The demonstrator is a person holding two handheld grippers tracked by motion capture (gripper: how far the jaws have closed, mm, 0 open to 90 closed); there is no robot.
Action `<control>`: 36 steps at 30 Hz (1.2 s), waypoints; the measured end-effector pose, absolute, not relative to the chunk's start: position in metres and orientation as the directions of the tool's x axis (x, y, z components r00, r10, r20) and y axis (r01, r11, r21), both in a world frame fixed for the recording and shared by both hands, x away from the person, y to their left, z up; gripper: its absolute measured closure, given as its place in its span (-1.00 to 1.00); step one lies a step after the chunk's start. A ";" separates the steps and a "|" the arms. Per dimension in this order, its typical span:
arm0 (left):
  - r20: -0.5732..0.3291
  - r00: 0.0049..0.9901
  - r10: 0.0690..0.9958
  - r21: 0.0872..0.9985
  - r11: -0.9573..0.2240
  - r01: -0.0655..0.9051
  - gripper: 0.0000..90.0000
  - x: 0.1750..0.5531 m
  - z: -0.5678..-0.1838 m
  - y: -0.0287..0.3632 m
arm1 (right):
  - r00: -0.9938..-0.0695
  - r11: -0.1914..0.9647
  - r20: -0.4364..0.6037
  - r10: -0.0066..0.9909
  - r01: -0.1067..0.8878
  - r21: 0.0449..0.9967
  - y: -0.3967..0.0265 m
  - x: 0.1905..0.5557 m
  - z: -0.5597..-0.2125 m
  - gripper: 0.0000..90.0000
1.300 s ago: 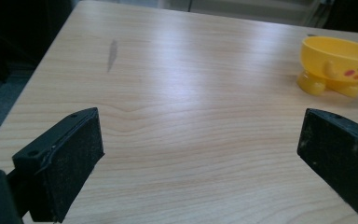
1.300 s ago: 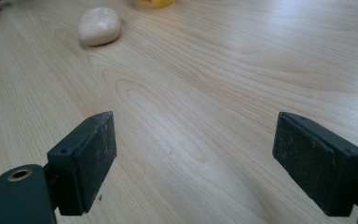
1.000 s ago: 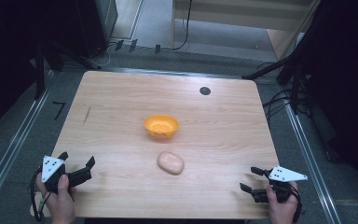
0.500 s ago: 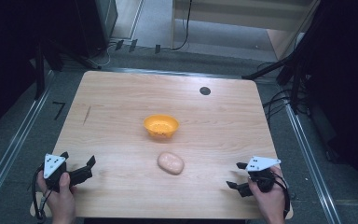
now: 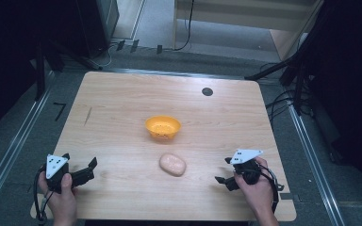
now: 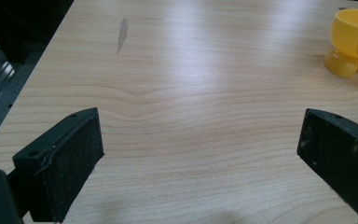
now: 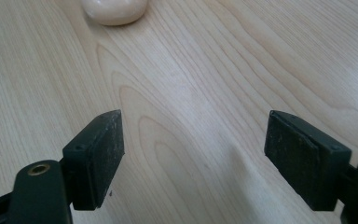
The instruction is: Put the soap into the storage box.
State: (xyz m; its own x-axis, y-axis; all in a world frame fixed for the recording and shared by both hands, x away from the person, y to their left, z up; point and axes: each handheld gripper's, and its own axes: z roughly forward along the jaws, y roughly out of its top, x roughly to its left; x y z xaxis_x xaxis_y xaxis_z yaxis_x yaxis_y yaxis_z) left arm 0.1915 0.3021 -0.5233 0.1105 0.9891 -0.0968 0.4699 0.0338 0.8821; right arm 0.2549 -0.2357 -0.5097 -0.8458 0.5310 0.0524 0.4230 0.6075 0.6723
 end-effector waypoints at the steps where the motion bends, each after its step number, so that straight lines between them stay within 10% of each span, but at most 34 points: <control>1: -0.097 0.111 0.989 0.882 0.034 0.470 -0.99 0.192 -0.523 0.302 | -0.848 0.611 0.051 0.527 0.420 0.671 -0.234 0.256 -0.509 -0.54; 36: -0.109 0.110 0.988 0.879 0.044 0.476 -0.98 0.193 -0.524 0.303 | -0.894 0.701 0.040 0.446 0.377 0.605 -0.163 0.273 -0.509 -0.62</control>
